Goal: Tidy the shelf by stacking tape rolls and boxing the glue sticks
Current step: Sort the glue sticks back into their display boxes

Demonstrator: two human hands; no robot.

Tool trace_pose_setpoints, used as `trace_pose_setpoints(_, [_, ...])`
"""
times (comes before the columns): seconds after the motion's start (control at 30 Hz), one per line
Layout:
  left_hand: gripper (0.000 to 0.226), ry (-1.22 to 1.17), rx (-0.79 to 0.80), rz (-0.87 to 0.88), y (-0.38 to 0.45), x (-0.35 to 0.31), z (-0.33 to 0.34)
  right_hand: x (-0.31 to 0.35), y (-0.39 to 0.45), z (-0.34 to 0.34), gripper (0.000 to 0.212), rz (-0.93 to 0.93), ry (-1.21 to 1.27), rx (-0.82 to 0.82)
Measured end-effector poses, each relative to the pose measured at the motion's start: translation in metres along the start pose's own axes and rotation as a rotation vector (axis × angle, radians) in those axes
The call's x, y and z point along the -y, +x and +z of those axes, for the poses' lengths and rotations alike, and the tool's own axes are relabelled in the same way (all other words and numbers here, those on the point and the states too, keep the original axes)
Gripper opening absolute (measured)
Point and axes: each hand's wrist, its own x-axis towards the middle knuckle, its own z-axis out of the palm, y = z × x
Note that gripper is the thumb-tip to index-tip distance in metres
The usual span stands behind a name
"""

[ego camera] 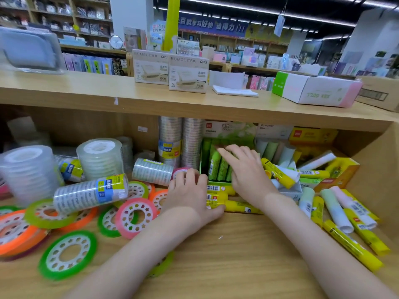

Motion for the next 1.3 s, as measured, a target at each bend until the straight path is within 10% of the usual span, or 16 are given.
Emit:
trace_pose_setpoints(0.23, [0.067,0.058,-0.102,0.176,-0.001,-0.001,-0.01,-0.047,-0.04,-0.075,0.035,0.228,0.057,-0.169])
trace_pose_setpoints(0.47, [0.042,-0.066,-0.284,0.407,0.007,-0.033,-0.005,-0.12,-0.078,-0.095,0.028,0.574,0.018,0.123])
trace_pose_setpoints(1.0, [0.048,-0.226,-0.262,0.446,0.035,-0.073,0.036,-0.145,-0.056,-0.078,0.038,0.273,-0.107,0.655])
trace_pose_setpoints(1.3, [0.05,-0.307,-0.249,0.428,0.032,-0.075,0.038,-0.143,-0.05,-0.077,0.022,0.194,-0.137,0.615])
